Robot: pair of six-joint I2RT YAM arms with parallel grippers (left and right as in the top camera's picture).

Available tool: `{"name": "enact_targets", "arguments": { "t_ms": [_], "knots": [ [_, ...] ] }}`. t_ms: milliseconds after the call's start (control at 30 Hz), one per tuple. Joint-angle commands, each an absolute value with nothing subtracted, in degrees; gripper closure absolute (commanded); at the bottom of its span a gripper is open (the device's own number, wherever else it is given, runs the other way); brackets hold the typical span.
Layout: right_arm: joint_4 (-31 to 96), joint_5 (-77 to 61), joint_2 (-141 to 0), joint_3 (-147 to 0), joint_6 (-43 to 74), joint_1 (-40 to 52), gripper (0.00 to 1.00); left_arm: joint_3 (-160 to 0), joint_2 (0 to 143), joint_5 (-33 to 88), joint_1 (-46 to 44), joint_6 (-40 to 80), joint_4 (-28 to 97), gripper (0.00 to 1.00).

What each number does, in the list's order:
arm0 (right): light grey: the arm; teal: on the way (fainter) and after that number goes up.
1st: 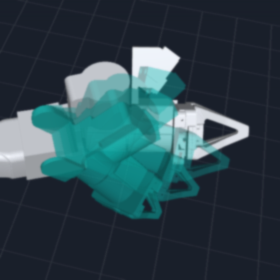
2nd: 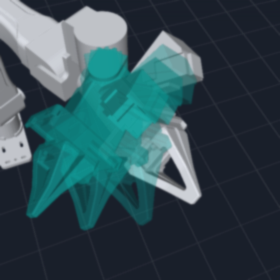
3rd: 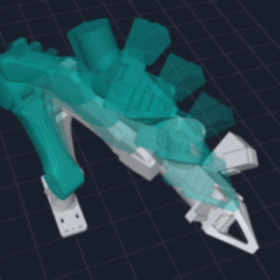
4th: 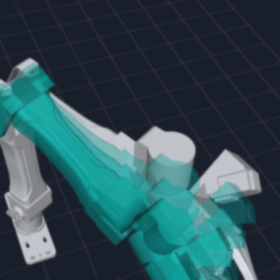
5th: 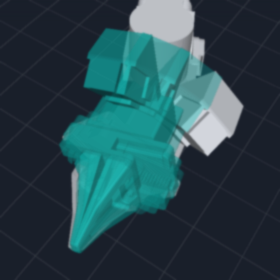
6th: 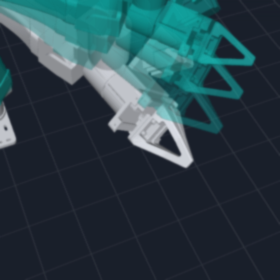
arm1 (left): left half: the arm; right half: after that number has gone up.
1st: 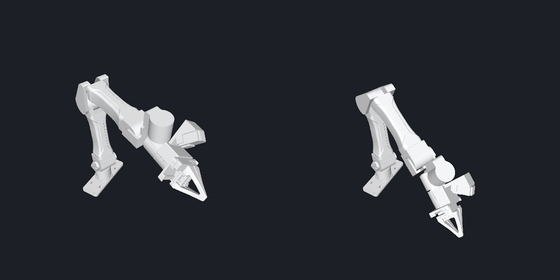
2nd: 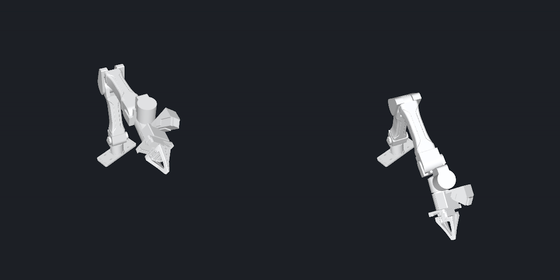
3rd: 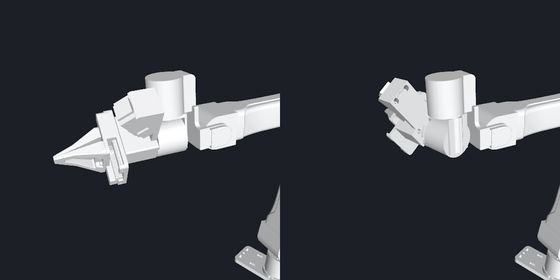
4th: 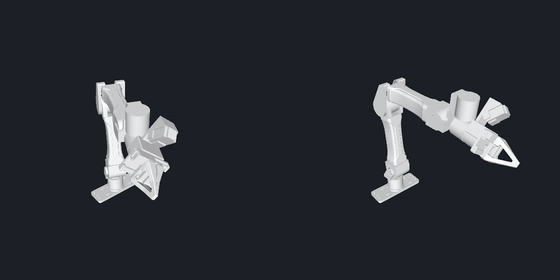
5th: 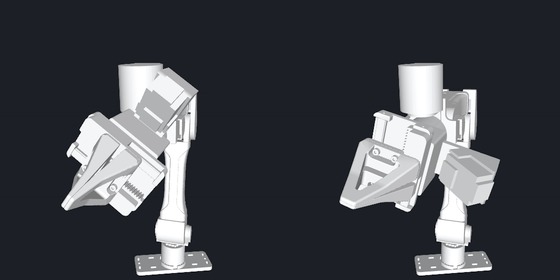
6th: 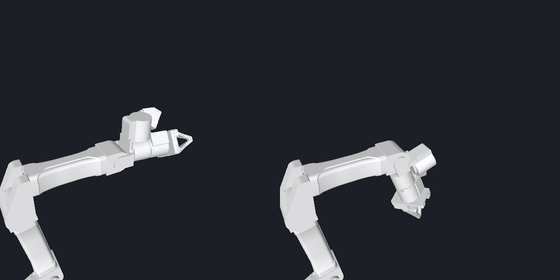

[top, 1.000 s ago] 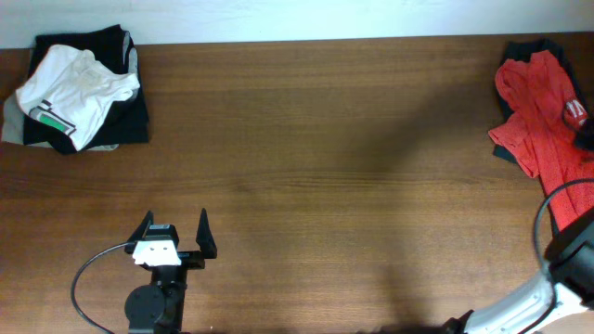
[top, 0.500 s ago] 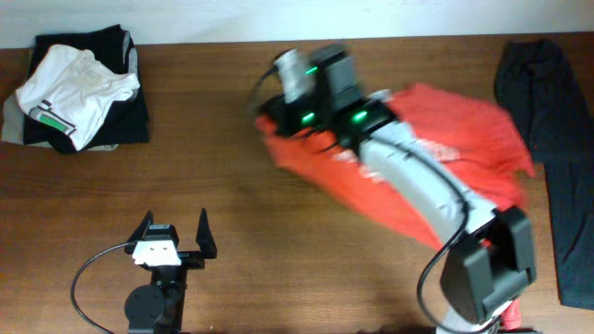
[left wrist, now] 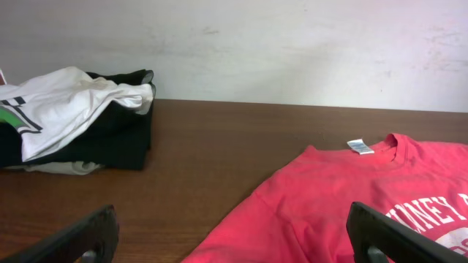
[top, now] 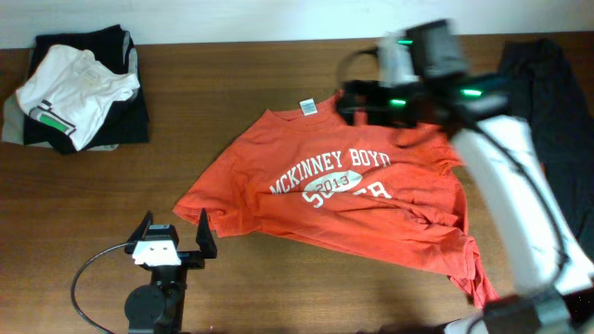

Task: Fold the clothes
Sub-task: 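Drag the orange t-shirt with the right gripper to table center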

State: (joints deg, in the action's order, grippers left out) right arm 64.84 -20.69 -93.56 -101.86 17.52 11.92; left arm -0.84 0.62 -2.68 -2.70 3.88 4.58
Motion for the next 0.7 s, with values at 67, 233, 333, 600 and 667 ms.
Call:
{"name": "enact_targets", "arguments": {
  "t_ms": [67, 233, 333, 600, 667],
  "knots": [
    [80.8, -19.6, -92.6, -101.1, 13.5, 3.2, 0.02, -0.5, 0.4, 10.1, -2.5, 4.7, 2.6, 0.01],
    [81.5, -19.2, -92.6, -92.1, 13.6, 5.0, 0.01, -0.6, 0.5, 27.2, -2.5, 7.9, -0.8, 0.01],
    [74.4, -19.4, -92.6, -83.0, 15.5, 7.3, 0.01, -4.8, 4.6, 27.2, -2.5, 9.4, 1.0, 0.01],
    [67.5, -19.4, -92.6, -74.5, 21.5, 9.1, 0.01, -44.2, 50.0, 26.7, -2.4, 5.9, 26.8, 0.01],
    [67.7, -19.4, -92.6, -74.5, 21.5, 9.1, 0.01, -48.4, 57.7, 17.0, -2.4, 13.4, 35.3, 0.01]
  ]
}}
